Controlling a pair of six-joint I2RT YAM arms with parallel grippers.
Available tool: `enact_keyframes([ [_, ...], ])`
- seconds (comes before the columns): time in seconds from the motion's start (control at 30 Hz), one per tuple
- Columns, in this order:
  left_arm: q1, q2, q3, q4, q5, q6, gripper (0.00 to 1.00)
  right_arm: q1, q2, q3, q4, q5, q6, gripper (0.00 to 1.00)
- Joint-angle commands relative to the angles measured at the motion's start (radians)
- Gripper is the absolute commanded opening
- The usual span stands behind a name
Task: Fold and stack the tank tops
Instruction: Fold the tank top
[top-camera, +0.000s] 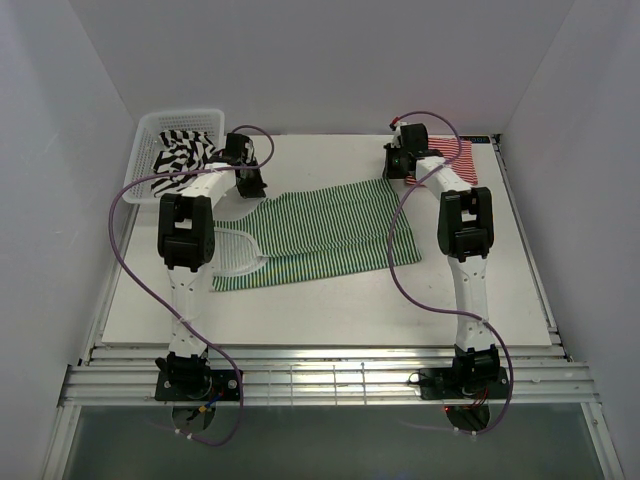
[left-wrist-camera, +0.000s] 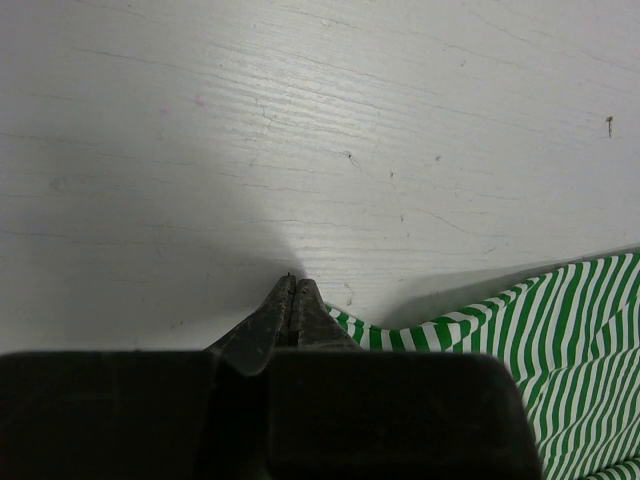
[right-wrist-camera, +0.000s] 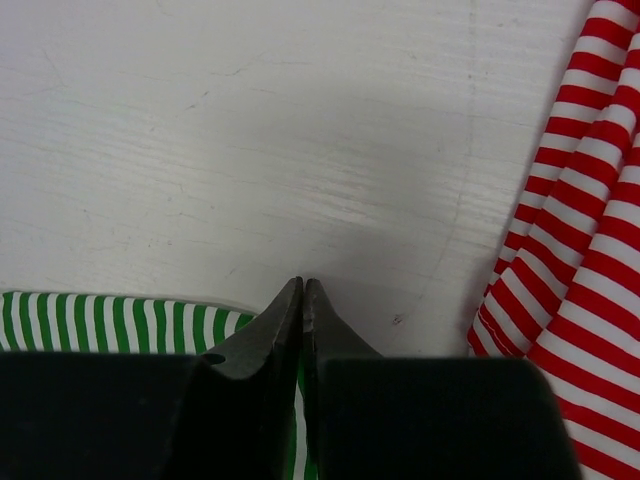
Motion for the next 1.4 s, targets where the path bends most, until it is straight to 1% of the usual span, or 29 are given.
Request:
enact_keyframes([
  [0.0,-0.005,-0.052,-0.021,0.010,-0.005,0.017,0.00,-0.002,-0.062,0.023,-0.037,-0.019,-0.060,0.08],
  [0.13,-0.005,-0.079,-0.045,0.025,0.017,0.014,0.00,0.000,-0.139,-0.039,0.032,-0.079,-0.084,0.08],
  [0.2,-0.007,-0.109,-0.070,0.045,0.026,0.011,0.00,0.000,-0.206,-0.122,0.096,-0.107,-0.094,0.08],
  [0.37,-0.007,-0.185,-0.205,0.108,0.060,0.000,0.00,0.000,-0.317,-0.300,0.147,-0.133,-0.098,0.08],
  [0.43,-0.008,-0.233,-0.251,0.161,0.090,-0.004,0.00,0.000,-0.364,-0.354,0.171,-0.141,-0.098,0.08],
  [0.47,-0.010,-0.245,-0.269,0.174,0.095,-0.006,0.00,0.000,-0.381,-0.378,0.179,-0.142,-0.129,0.08],
  [0.5,-0.011,-0.266,-0.298,0.192,0.094,-0.009,0.00,0.000,-0.413,-0.430,0.190,-0.141,-0.130,0.08],
  [0.67,-0.013,-0.343,-0.386,0.227,0.080,-0.024,0.00,0.000,-0.504,-0.570,0.240,-0.144,-0.129,0.08],
  [0.7,-0.013,-0.360,-0.432,0.250,0.077,-0.024,0.00,0.000,-0.536,-0.596,0.250,-0.136,-0.124,0.08],
  [0.87,-0.017,-0.466,-0.553,0.292,0.087,-0.030,0.00,-0.003,-0.622,-0.740,0.274,-0.079,-0.115,0.08],
  [0.97,-0.024,-0.501,-0.639,0.322,0.077,-0.037,0.00,-0.011,-0.671,-0.820,0.279,-0.061,-0.110,0.08],
  [1.1,-0.028,-0.553,-0.713,0.367,0.086,-0.050,0.00,-0.016,-0.728,-0.883,0.279,-0.046,-0.110,0.08],
  [1.37,-0.036,-0.624,-0.794,0.376,0.066,-0.072,0.00,-0.045,-0.779,-0.943,0.279,-0.013,-0.129,0.08],
])
